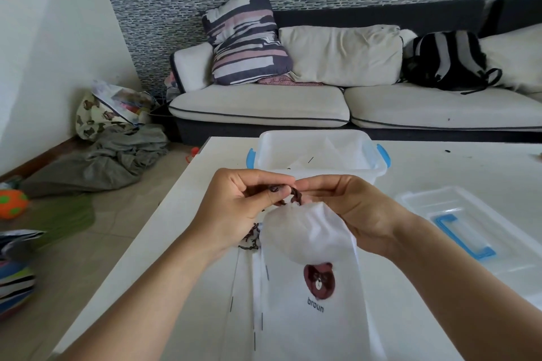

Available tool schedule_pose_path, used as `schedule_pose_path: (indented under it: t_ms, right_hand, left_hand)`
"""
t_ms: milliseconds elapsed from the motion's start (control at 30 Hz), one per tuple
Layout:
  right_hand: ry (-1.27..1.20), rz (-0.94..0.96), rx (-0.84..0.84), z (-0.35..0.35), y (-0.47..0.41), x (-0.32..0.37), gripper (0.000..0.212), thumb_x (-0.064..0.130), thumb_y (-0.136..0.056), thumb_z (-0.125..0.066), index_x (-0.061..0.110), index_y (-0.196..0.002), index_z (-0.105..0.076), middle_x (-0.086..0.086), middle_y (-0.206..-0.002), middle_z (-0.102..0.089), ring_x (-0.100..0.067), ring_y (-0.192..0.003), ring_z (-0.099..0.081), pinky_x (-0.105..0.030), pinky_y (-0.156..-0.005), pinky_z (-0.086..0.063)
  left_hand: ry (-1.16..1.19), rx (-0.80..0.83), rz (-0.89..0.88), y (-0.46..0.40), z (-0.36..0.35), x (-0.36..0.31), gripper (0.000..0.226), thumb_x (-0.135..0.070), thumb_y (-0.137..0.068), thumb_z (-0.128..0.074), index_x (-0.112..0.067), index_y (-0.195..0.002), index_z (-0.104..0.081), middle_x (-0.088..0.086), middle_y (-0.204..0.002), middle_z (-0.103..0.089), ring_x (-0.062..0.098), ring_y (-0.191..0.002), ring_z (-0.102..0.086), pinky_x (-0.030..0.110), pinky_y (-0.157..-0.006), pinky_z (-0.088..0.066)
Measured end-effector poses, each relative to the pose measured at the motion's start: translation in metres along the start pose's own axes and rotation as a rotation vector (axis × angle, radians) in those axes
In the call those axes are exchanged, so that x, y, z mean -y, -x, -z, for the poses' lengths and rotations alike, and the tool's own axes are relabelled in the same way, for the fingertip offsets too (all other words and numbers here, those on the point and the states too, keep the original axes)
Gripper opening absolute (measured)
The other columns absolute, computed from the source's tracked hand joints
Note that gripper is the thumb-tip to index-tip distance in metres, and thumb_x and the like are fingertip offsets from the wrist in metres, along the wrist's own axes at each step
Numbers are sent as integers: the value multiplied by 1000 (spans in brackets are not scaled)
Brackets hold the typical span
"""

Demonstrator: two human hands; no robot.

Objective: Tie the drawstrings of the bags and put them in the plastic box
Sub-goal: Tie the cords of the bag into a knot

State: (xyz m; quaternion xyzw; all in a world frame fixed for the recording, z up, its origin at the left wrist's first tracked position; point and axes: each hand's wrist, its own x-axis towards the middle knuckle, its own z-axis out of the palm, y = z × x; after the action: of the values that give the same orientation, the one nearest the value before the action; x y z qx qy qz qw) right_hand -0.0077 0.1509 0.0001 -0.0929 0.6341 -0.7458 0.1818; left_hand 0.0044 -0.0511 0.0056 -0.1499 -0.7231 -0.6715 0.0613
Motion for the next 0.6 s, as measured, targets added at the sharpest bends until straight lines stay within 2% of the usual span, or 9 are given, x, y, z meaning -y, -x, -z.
schedule_pose_path:
  t_ms: [100, 200, 233, 300, 367, 400, 467, 533, 600]
  right_hand:
    - [192, 48, -50, -2, -1, 2, 21, -2, -95, -61, 7, -105, -77, -11, -101, -77, -19, -90, -73, -26, -80, -58]
    - [427, 87, -56, -6, 1, 5, 30, 1, -99, -54, 17, -102, -79, 0, -97, -79, -12, -90, -73, -22, -81, -57]
    - [448, 86, -60, -7, 1, 5, 33, 2, -100, -52, 21, -100, -80, 1, -97, -79, -16, -93, -73, -27, -85, -57]
    - [442, 94, -92, -7, 0, 3, 35, 5, -101, -53, 24, -96, -81, -2, -98, -78, -34, -103, -69, -46, -94, -54]
    - [411, 85, -121, -7, -2, 0, 32, 8, -100, -55, 24, -93, -82, -11, -97, -77, -52, -95, -63, -63, -86, -52]
    - [384, 65, -121, -7, -2, -1, 29, 9, -100, -56, 21, -93, -81, -16, -97, -76, -52, -83, -61, -61, -77, -53]
    - [301, -5, -102, -7, -3, -3, 26, 9, -101, -56, 14, -95, -80, -20, -98, -74, -34, -76, -63, -43, -70, -53]
    - [177, -81, -78, -6, -4, -6, 25, 7, -101, -53, 5, -101, -77, -19, -102, -75, -26, -86, -65, -34, -75, -53]
    - [43, -126, -59, -6, -6, -8, 25, 4, -101, -50, -3, -108, -74, -21, -108, -74, -28, -94, -67, -33, -82, -55]
  left_hand:
    - [-68, -34, 14, -2, 2, 6, 18, 1, -83, -75, -14, -92, -80, 2, -88, -79, 13, -87, -75, 19, -80, -55]
    - [-132, -22, 21, -3, 3, 10, 22, 1, -82, -76, -18, -90, -81, -1, -85, -79, 9, -82, -74, 18, -80, -54]
    - [-146, -17, 22, -3, 2, 10, 22, 2, -82, -76, -19, -90, -80, -2, -84, -79, 8, -81, -73, 17, -79, -54]
    - [-153, -23, 23, -4, 2, 10, 23, 3, -83, -76, -18, -90, -80, -2, -84, -79, 8, -81, -73, 16, -78, -54]
    - [-158, -35, 16, -4, 2, 10, 22, 2, -82, -76, -18, -90, -80, -2, -85, -79, 8, -81, -74, 16, -78, -53]
    - [-166, -35, 9, -4, 2, 10, 22, 2, -82, -76, -17, -90, -80, -2, -85, -79, 8, -82, -74, 16, -79, -54]
    - [-204, -30, -14, -3, 0, 11, 21, 1, -83, -76, -18, -90, -80, -3, -86, -79, 9, -85, -74, 18, -81, -55]
    - [-258, -27, -49, -1, -2, 12, 20, 0, -83, -76, -17, -91, -81, -6, -86, -79, 8, -86, -74, 18, -83, -55]
    - [-291, -31, -87, 2, -4, 11, 21, 1, -84, -75, -17, -92, -81, -9, -86, -78, 5, -86, -74, 17, -82, -54]
